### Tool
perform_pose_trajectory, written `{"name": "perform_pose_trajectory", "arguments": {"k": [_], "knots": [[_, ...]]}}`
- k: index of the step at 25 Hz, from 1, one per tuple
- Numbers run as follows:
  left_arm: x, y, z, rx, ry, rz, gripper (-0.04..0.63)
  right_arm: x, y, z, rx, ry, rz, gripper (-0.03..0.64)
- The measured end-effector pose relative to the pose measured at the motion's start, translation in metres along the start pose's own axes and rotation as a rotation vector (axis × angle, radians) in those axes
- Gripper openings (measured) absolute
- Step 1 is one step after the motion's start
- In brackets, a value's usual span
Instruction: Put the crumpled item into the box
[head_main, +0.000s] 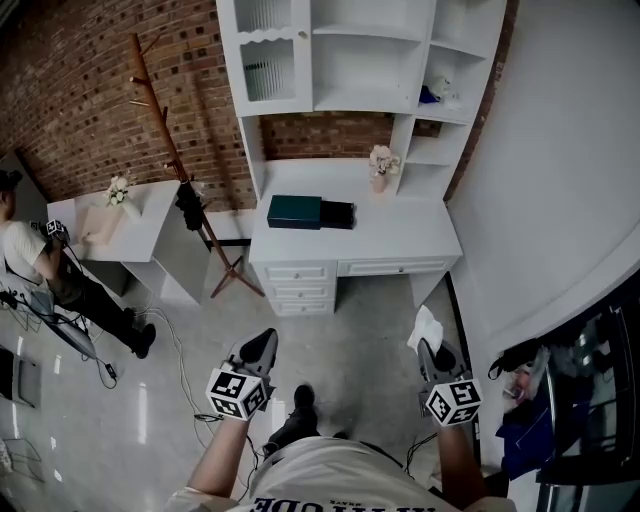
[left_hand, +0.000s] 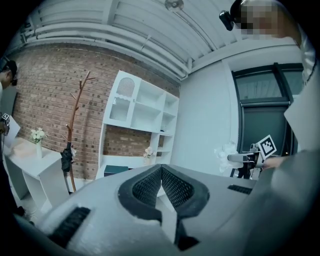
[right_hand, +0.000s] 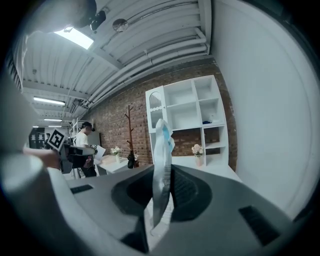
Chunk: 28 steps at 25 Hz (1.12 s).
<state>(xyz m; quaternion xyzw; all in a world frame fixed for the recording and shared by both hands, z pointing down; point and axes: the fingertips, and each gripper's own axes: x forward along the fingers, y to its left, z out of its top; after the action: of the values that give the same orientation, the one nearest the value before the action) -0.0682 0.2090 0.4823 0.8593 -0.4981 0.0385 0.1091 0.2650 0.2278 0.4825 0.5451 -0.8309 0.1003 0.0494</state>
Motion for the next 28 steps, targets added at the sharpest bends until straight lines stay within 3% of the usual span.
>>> {"name": "perform_pose_trajectory", "arguments": {"k": [16,28], "knots": [[0.104,0.115,0.024,0.014,0.044,-0.113,0.025,0.131,0.019,0.027,0.022,0.018,-0.072,0.072],[0.143,0.171,0.033,0.004,0.055,-0.156,0.025,0.189,0.025,0.042,0.025,0.027,-0.103,0.072]]}}
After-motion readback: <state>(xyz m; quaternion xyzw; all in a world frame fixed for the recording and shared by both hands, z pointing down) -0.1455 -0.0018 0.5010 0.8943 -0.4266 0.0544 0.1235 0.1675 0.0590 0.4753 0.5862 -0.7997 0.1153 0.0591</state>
